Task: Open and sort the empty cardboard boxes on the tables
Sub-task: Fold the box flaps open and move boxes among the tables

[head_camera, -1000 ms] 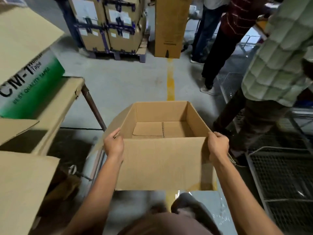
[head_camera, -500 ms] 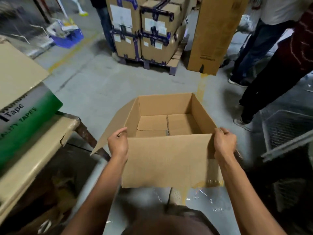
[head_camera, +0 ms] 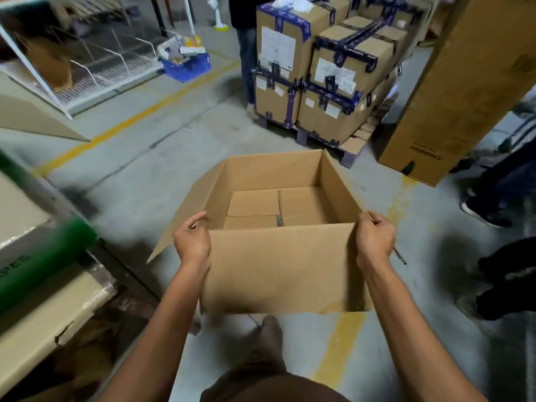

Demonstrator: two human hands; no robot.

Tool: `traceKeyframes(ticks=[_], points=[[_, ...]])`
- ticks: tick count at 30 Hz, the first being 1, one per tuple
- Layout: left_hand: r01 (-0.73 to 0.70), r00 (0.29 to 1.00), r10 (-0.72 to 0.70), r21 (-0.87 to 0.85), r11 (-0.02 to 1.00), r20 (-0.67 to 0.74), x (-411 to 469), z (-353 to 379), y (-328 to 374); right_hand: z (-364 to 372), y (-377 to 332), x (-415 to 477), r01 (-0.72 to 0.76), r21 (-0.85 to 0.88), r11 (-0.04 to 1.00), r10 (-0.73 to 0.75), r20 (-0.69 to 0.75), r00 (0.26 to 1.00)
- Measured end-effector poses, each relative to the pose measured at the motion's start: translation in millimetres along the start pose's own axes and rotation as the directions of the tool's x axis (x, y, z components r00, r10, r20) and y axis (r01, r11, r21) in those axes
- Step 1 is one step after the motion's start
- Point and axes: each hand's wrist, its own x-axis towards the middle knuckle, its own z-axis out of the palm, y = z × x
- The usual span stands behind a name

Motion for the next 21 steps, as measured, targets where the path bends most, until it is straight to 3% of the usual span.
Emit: traceKeyframes(ticks=[5,12,21], points=[[0.015,0.996,-0.020,-0.068,0.998,-0.083,93,51,31,107,-57,70,0.042,-0.057,0.997,-0.035,0.116,0.993],[-0.013,0.982,0.000,-0.069,0.998,-0.187,213,85,87,248,-133,149,-0.032,-0.163,0.986,0.094,0.392,0.915],[-0.104,0.918,0.027,-0.176,0.979,-0.396,348,97,139,432,-226,175,0.042,-0.047,0.998,-0.009,0.555,0.832]])
